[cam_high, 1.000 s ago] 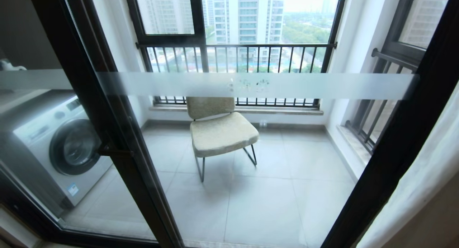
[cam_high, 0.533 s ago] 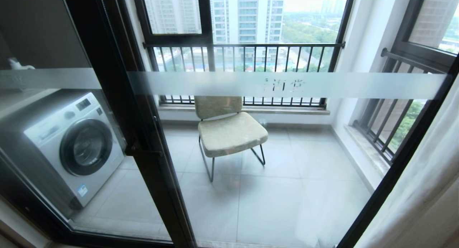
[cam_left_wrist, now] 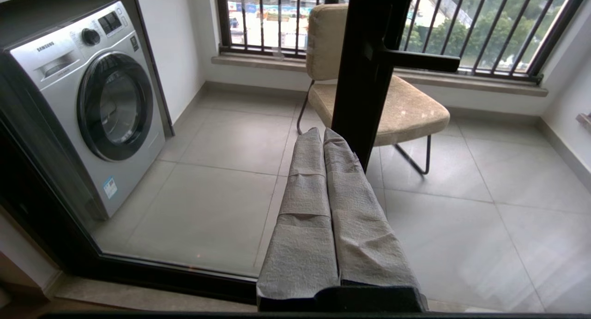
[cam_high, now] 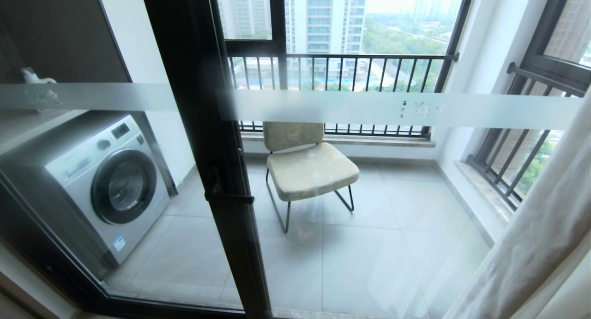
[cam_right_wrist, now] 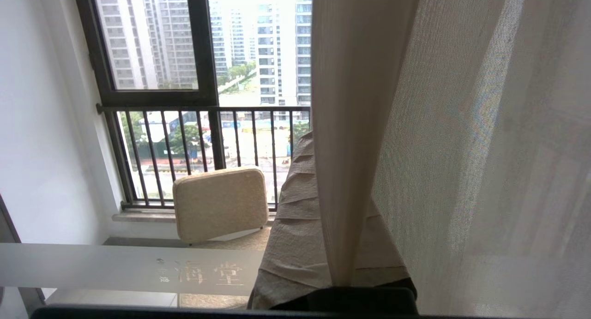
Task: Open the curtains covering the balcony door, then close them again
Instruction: Close the inner curtains on both sides
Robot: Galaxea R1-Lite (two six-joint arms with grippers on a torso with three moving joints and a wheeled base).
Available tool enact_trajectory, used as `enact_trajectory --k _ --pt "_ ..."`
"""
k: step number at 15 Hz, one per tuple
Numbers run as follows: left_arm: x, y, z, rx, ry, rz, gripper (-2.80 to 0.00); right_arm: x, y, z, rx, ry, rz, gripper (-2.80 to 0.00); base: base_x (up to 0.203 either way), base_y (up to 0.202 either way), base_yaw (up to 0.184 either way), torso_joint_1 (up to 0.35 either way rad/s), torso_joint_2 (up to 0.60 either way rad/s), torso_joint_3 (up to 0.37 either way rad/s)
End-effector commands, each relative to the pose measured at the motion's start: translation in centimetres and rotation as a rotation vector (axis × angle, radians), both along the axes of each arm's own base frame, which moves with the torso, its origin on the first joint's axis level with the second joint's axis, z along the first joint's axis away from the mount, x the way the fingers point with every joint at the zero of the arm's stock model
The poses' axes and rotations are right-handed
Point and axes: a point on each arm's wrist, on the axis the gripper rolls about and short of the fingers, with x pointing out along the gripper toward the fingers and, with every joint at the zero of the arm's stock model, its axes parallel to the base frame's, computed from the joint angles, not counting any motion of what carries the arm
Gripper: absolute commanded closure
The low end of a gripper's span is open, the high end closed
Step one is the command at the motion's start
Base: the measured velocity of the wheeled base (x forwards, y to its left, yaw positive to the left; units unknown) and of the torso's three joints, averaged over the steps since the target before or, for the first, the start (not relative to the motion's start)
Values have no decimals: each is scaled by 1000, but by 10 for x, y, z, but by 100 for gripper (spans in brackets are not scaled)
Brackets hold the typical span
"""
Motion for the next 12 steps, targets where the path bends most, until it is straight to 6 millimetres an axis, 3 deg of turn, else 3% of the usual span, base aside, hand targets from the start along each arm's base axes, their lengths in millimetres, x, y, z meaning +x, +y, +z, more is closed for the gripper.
enact_trajectory --k 1,12 --pt "0 0 0 -1 -2 1 0 3 0 1 -2 -2 2 0 0 203 1 3 2 2" --pt "0 0 0 1 -2 2 0 23 10 17 -10 -31 62 0 0 188 0 3 2 1"
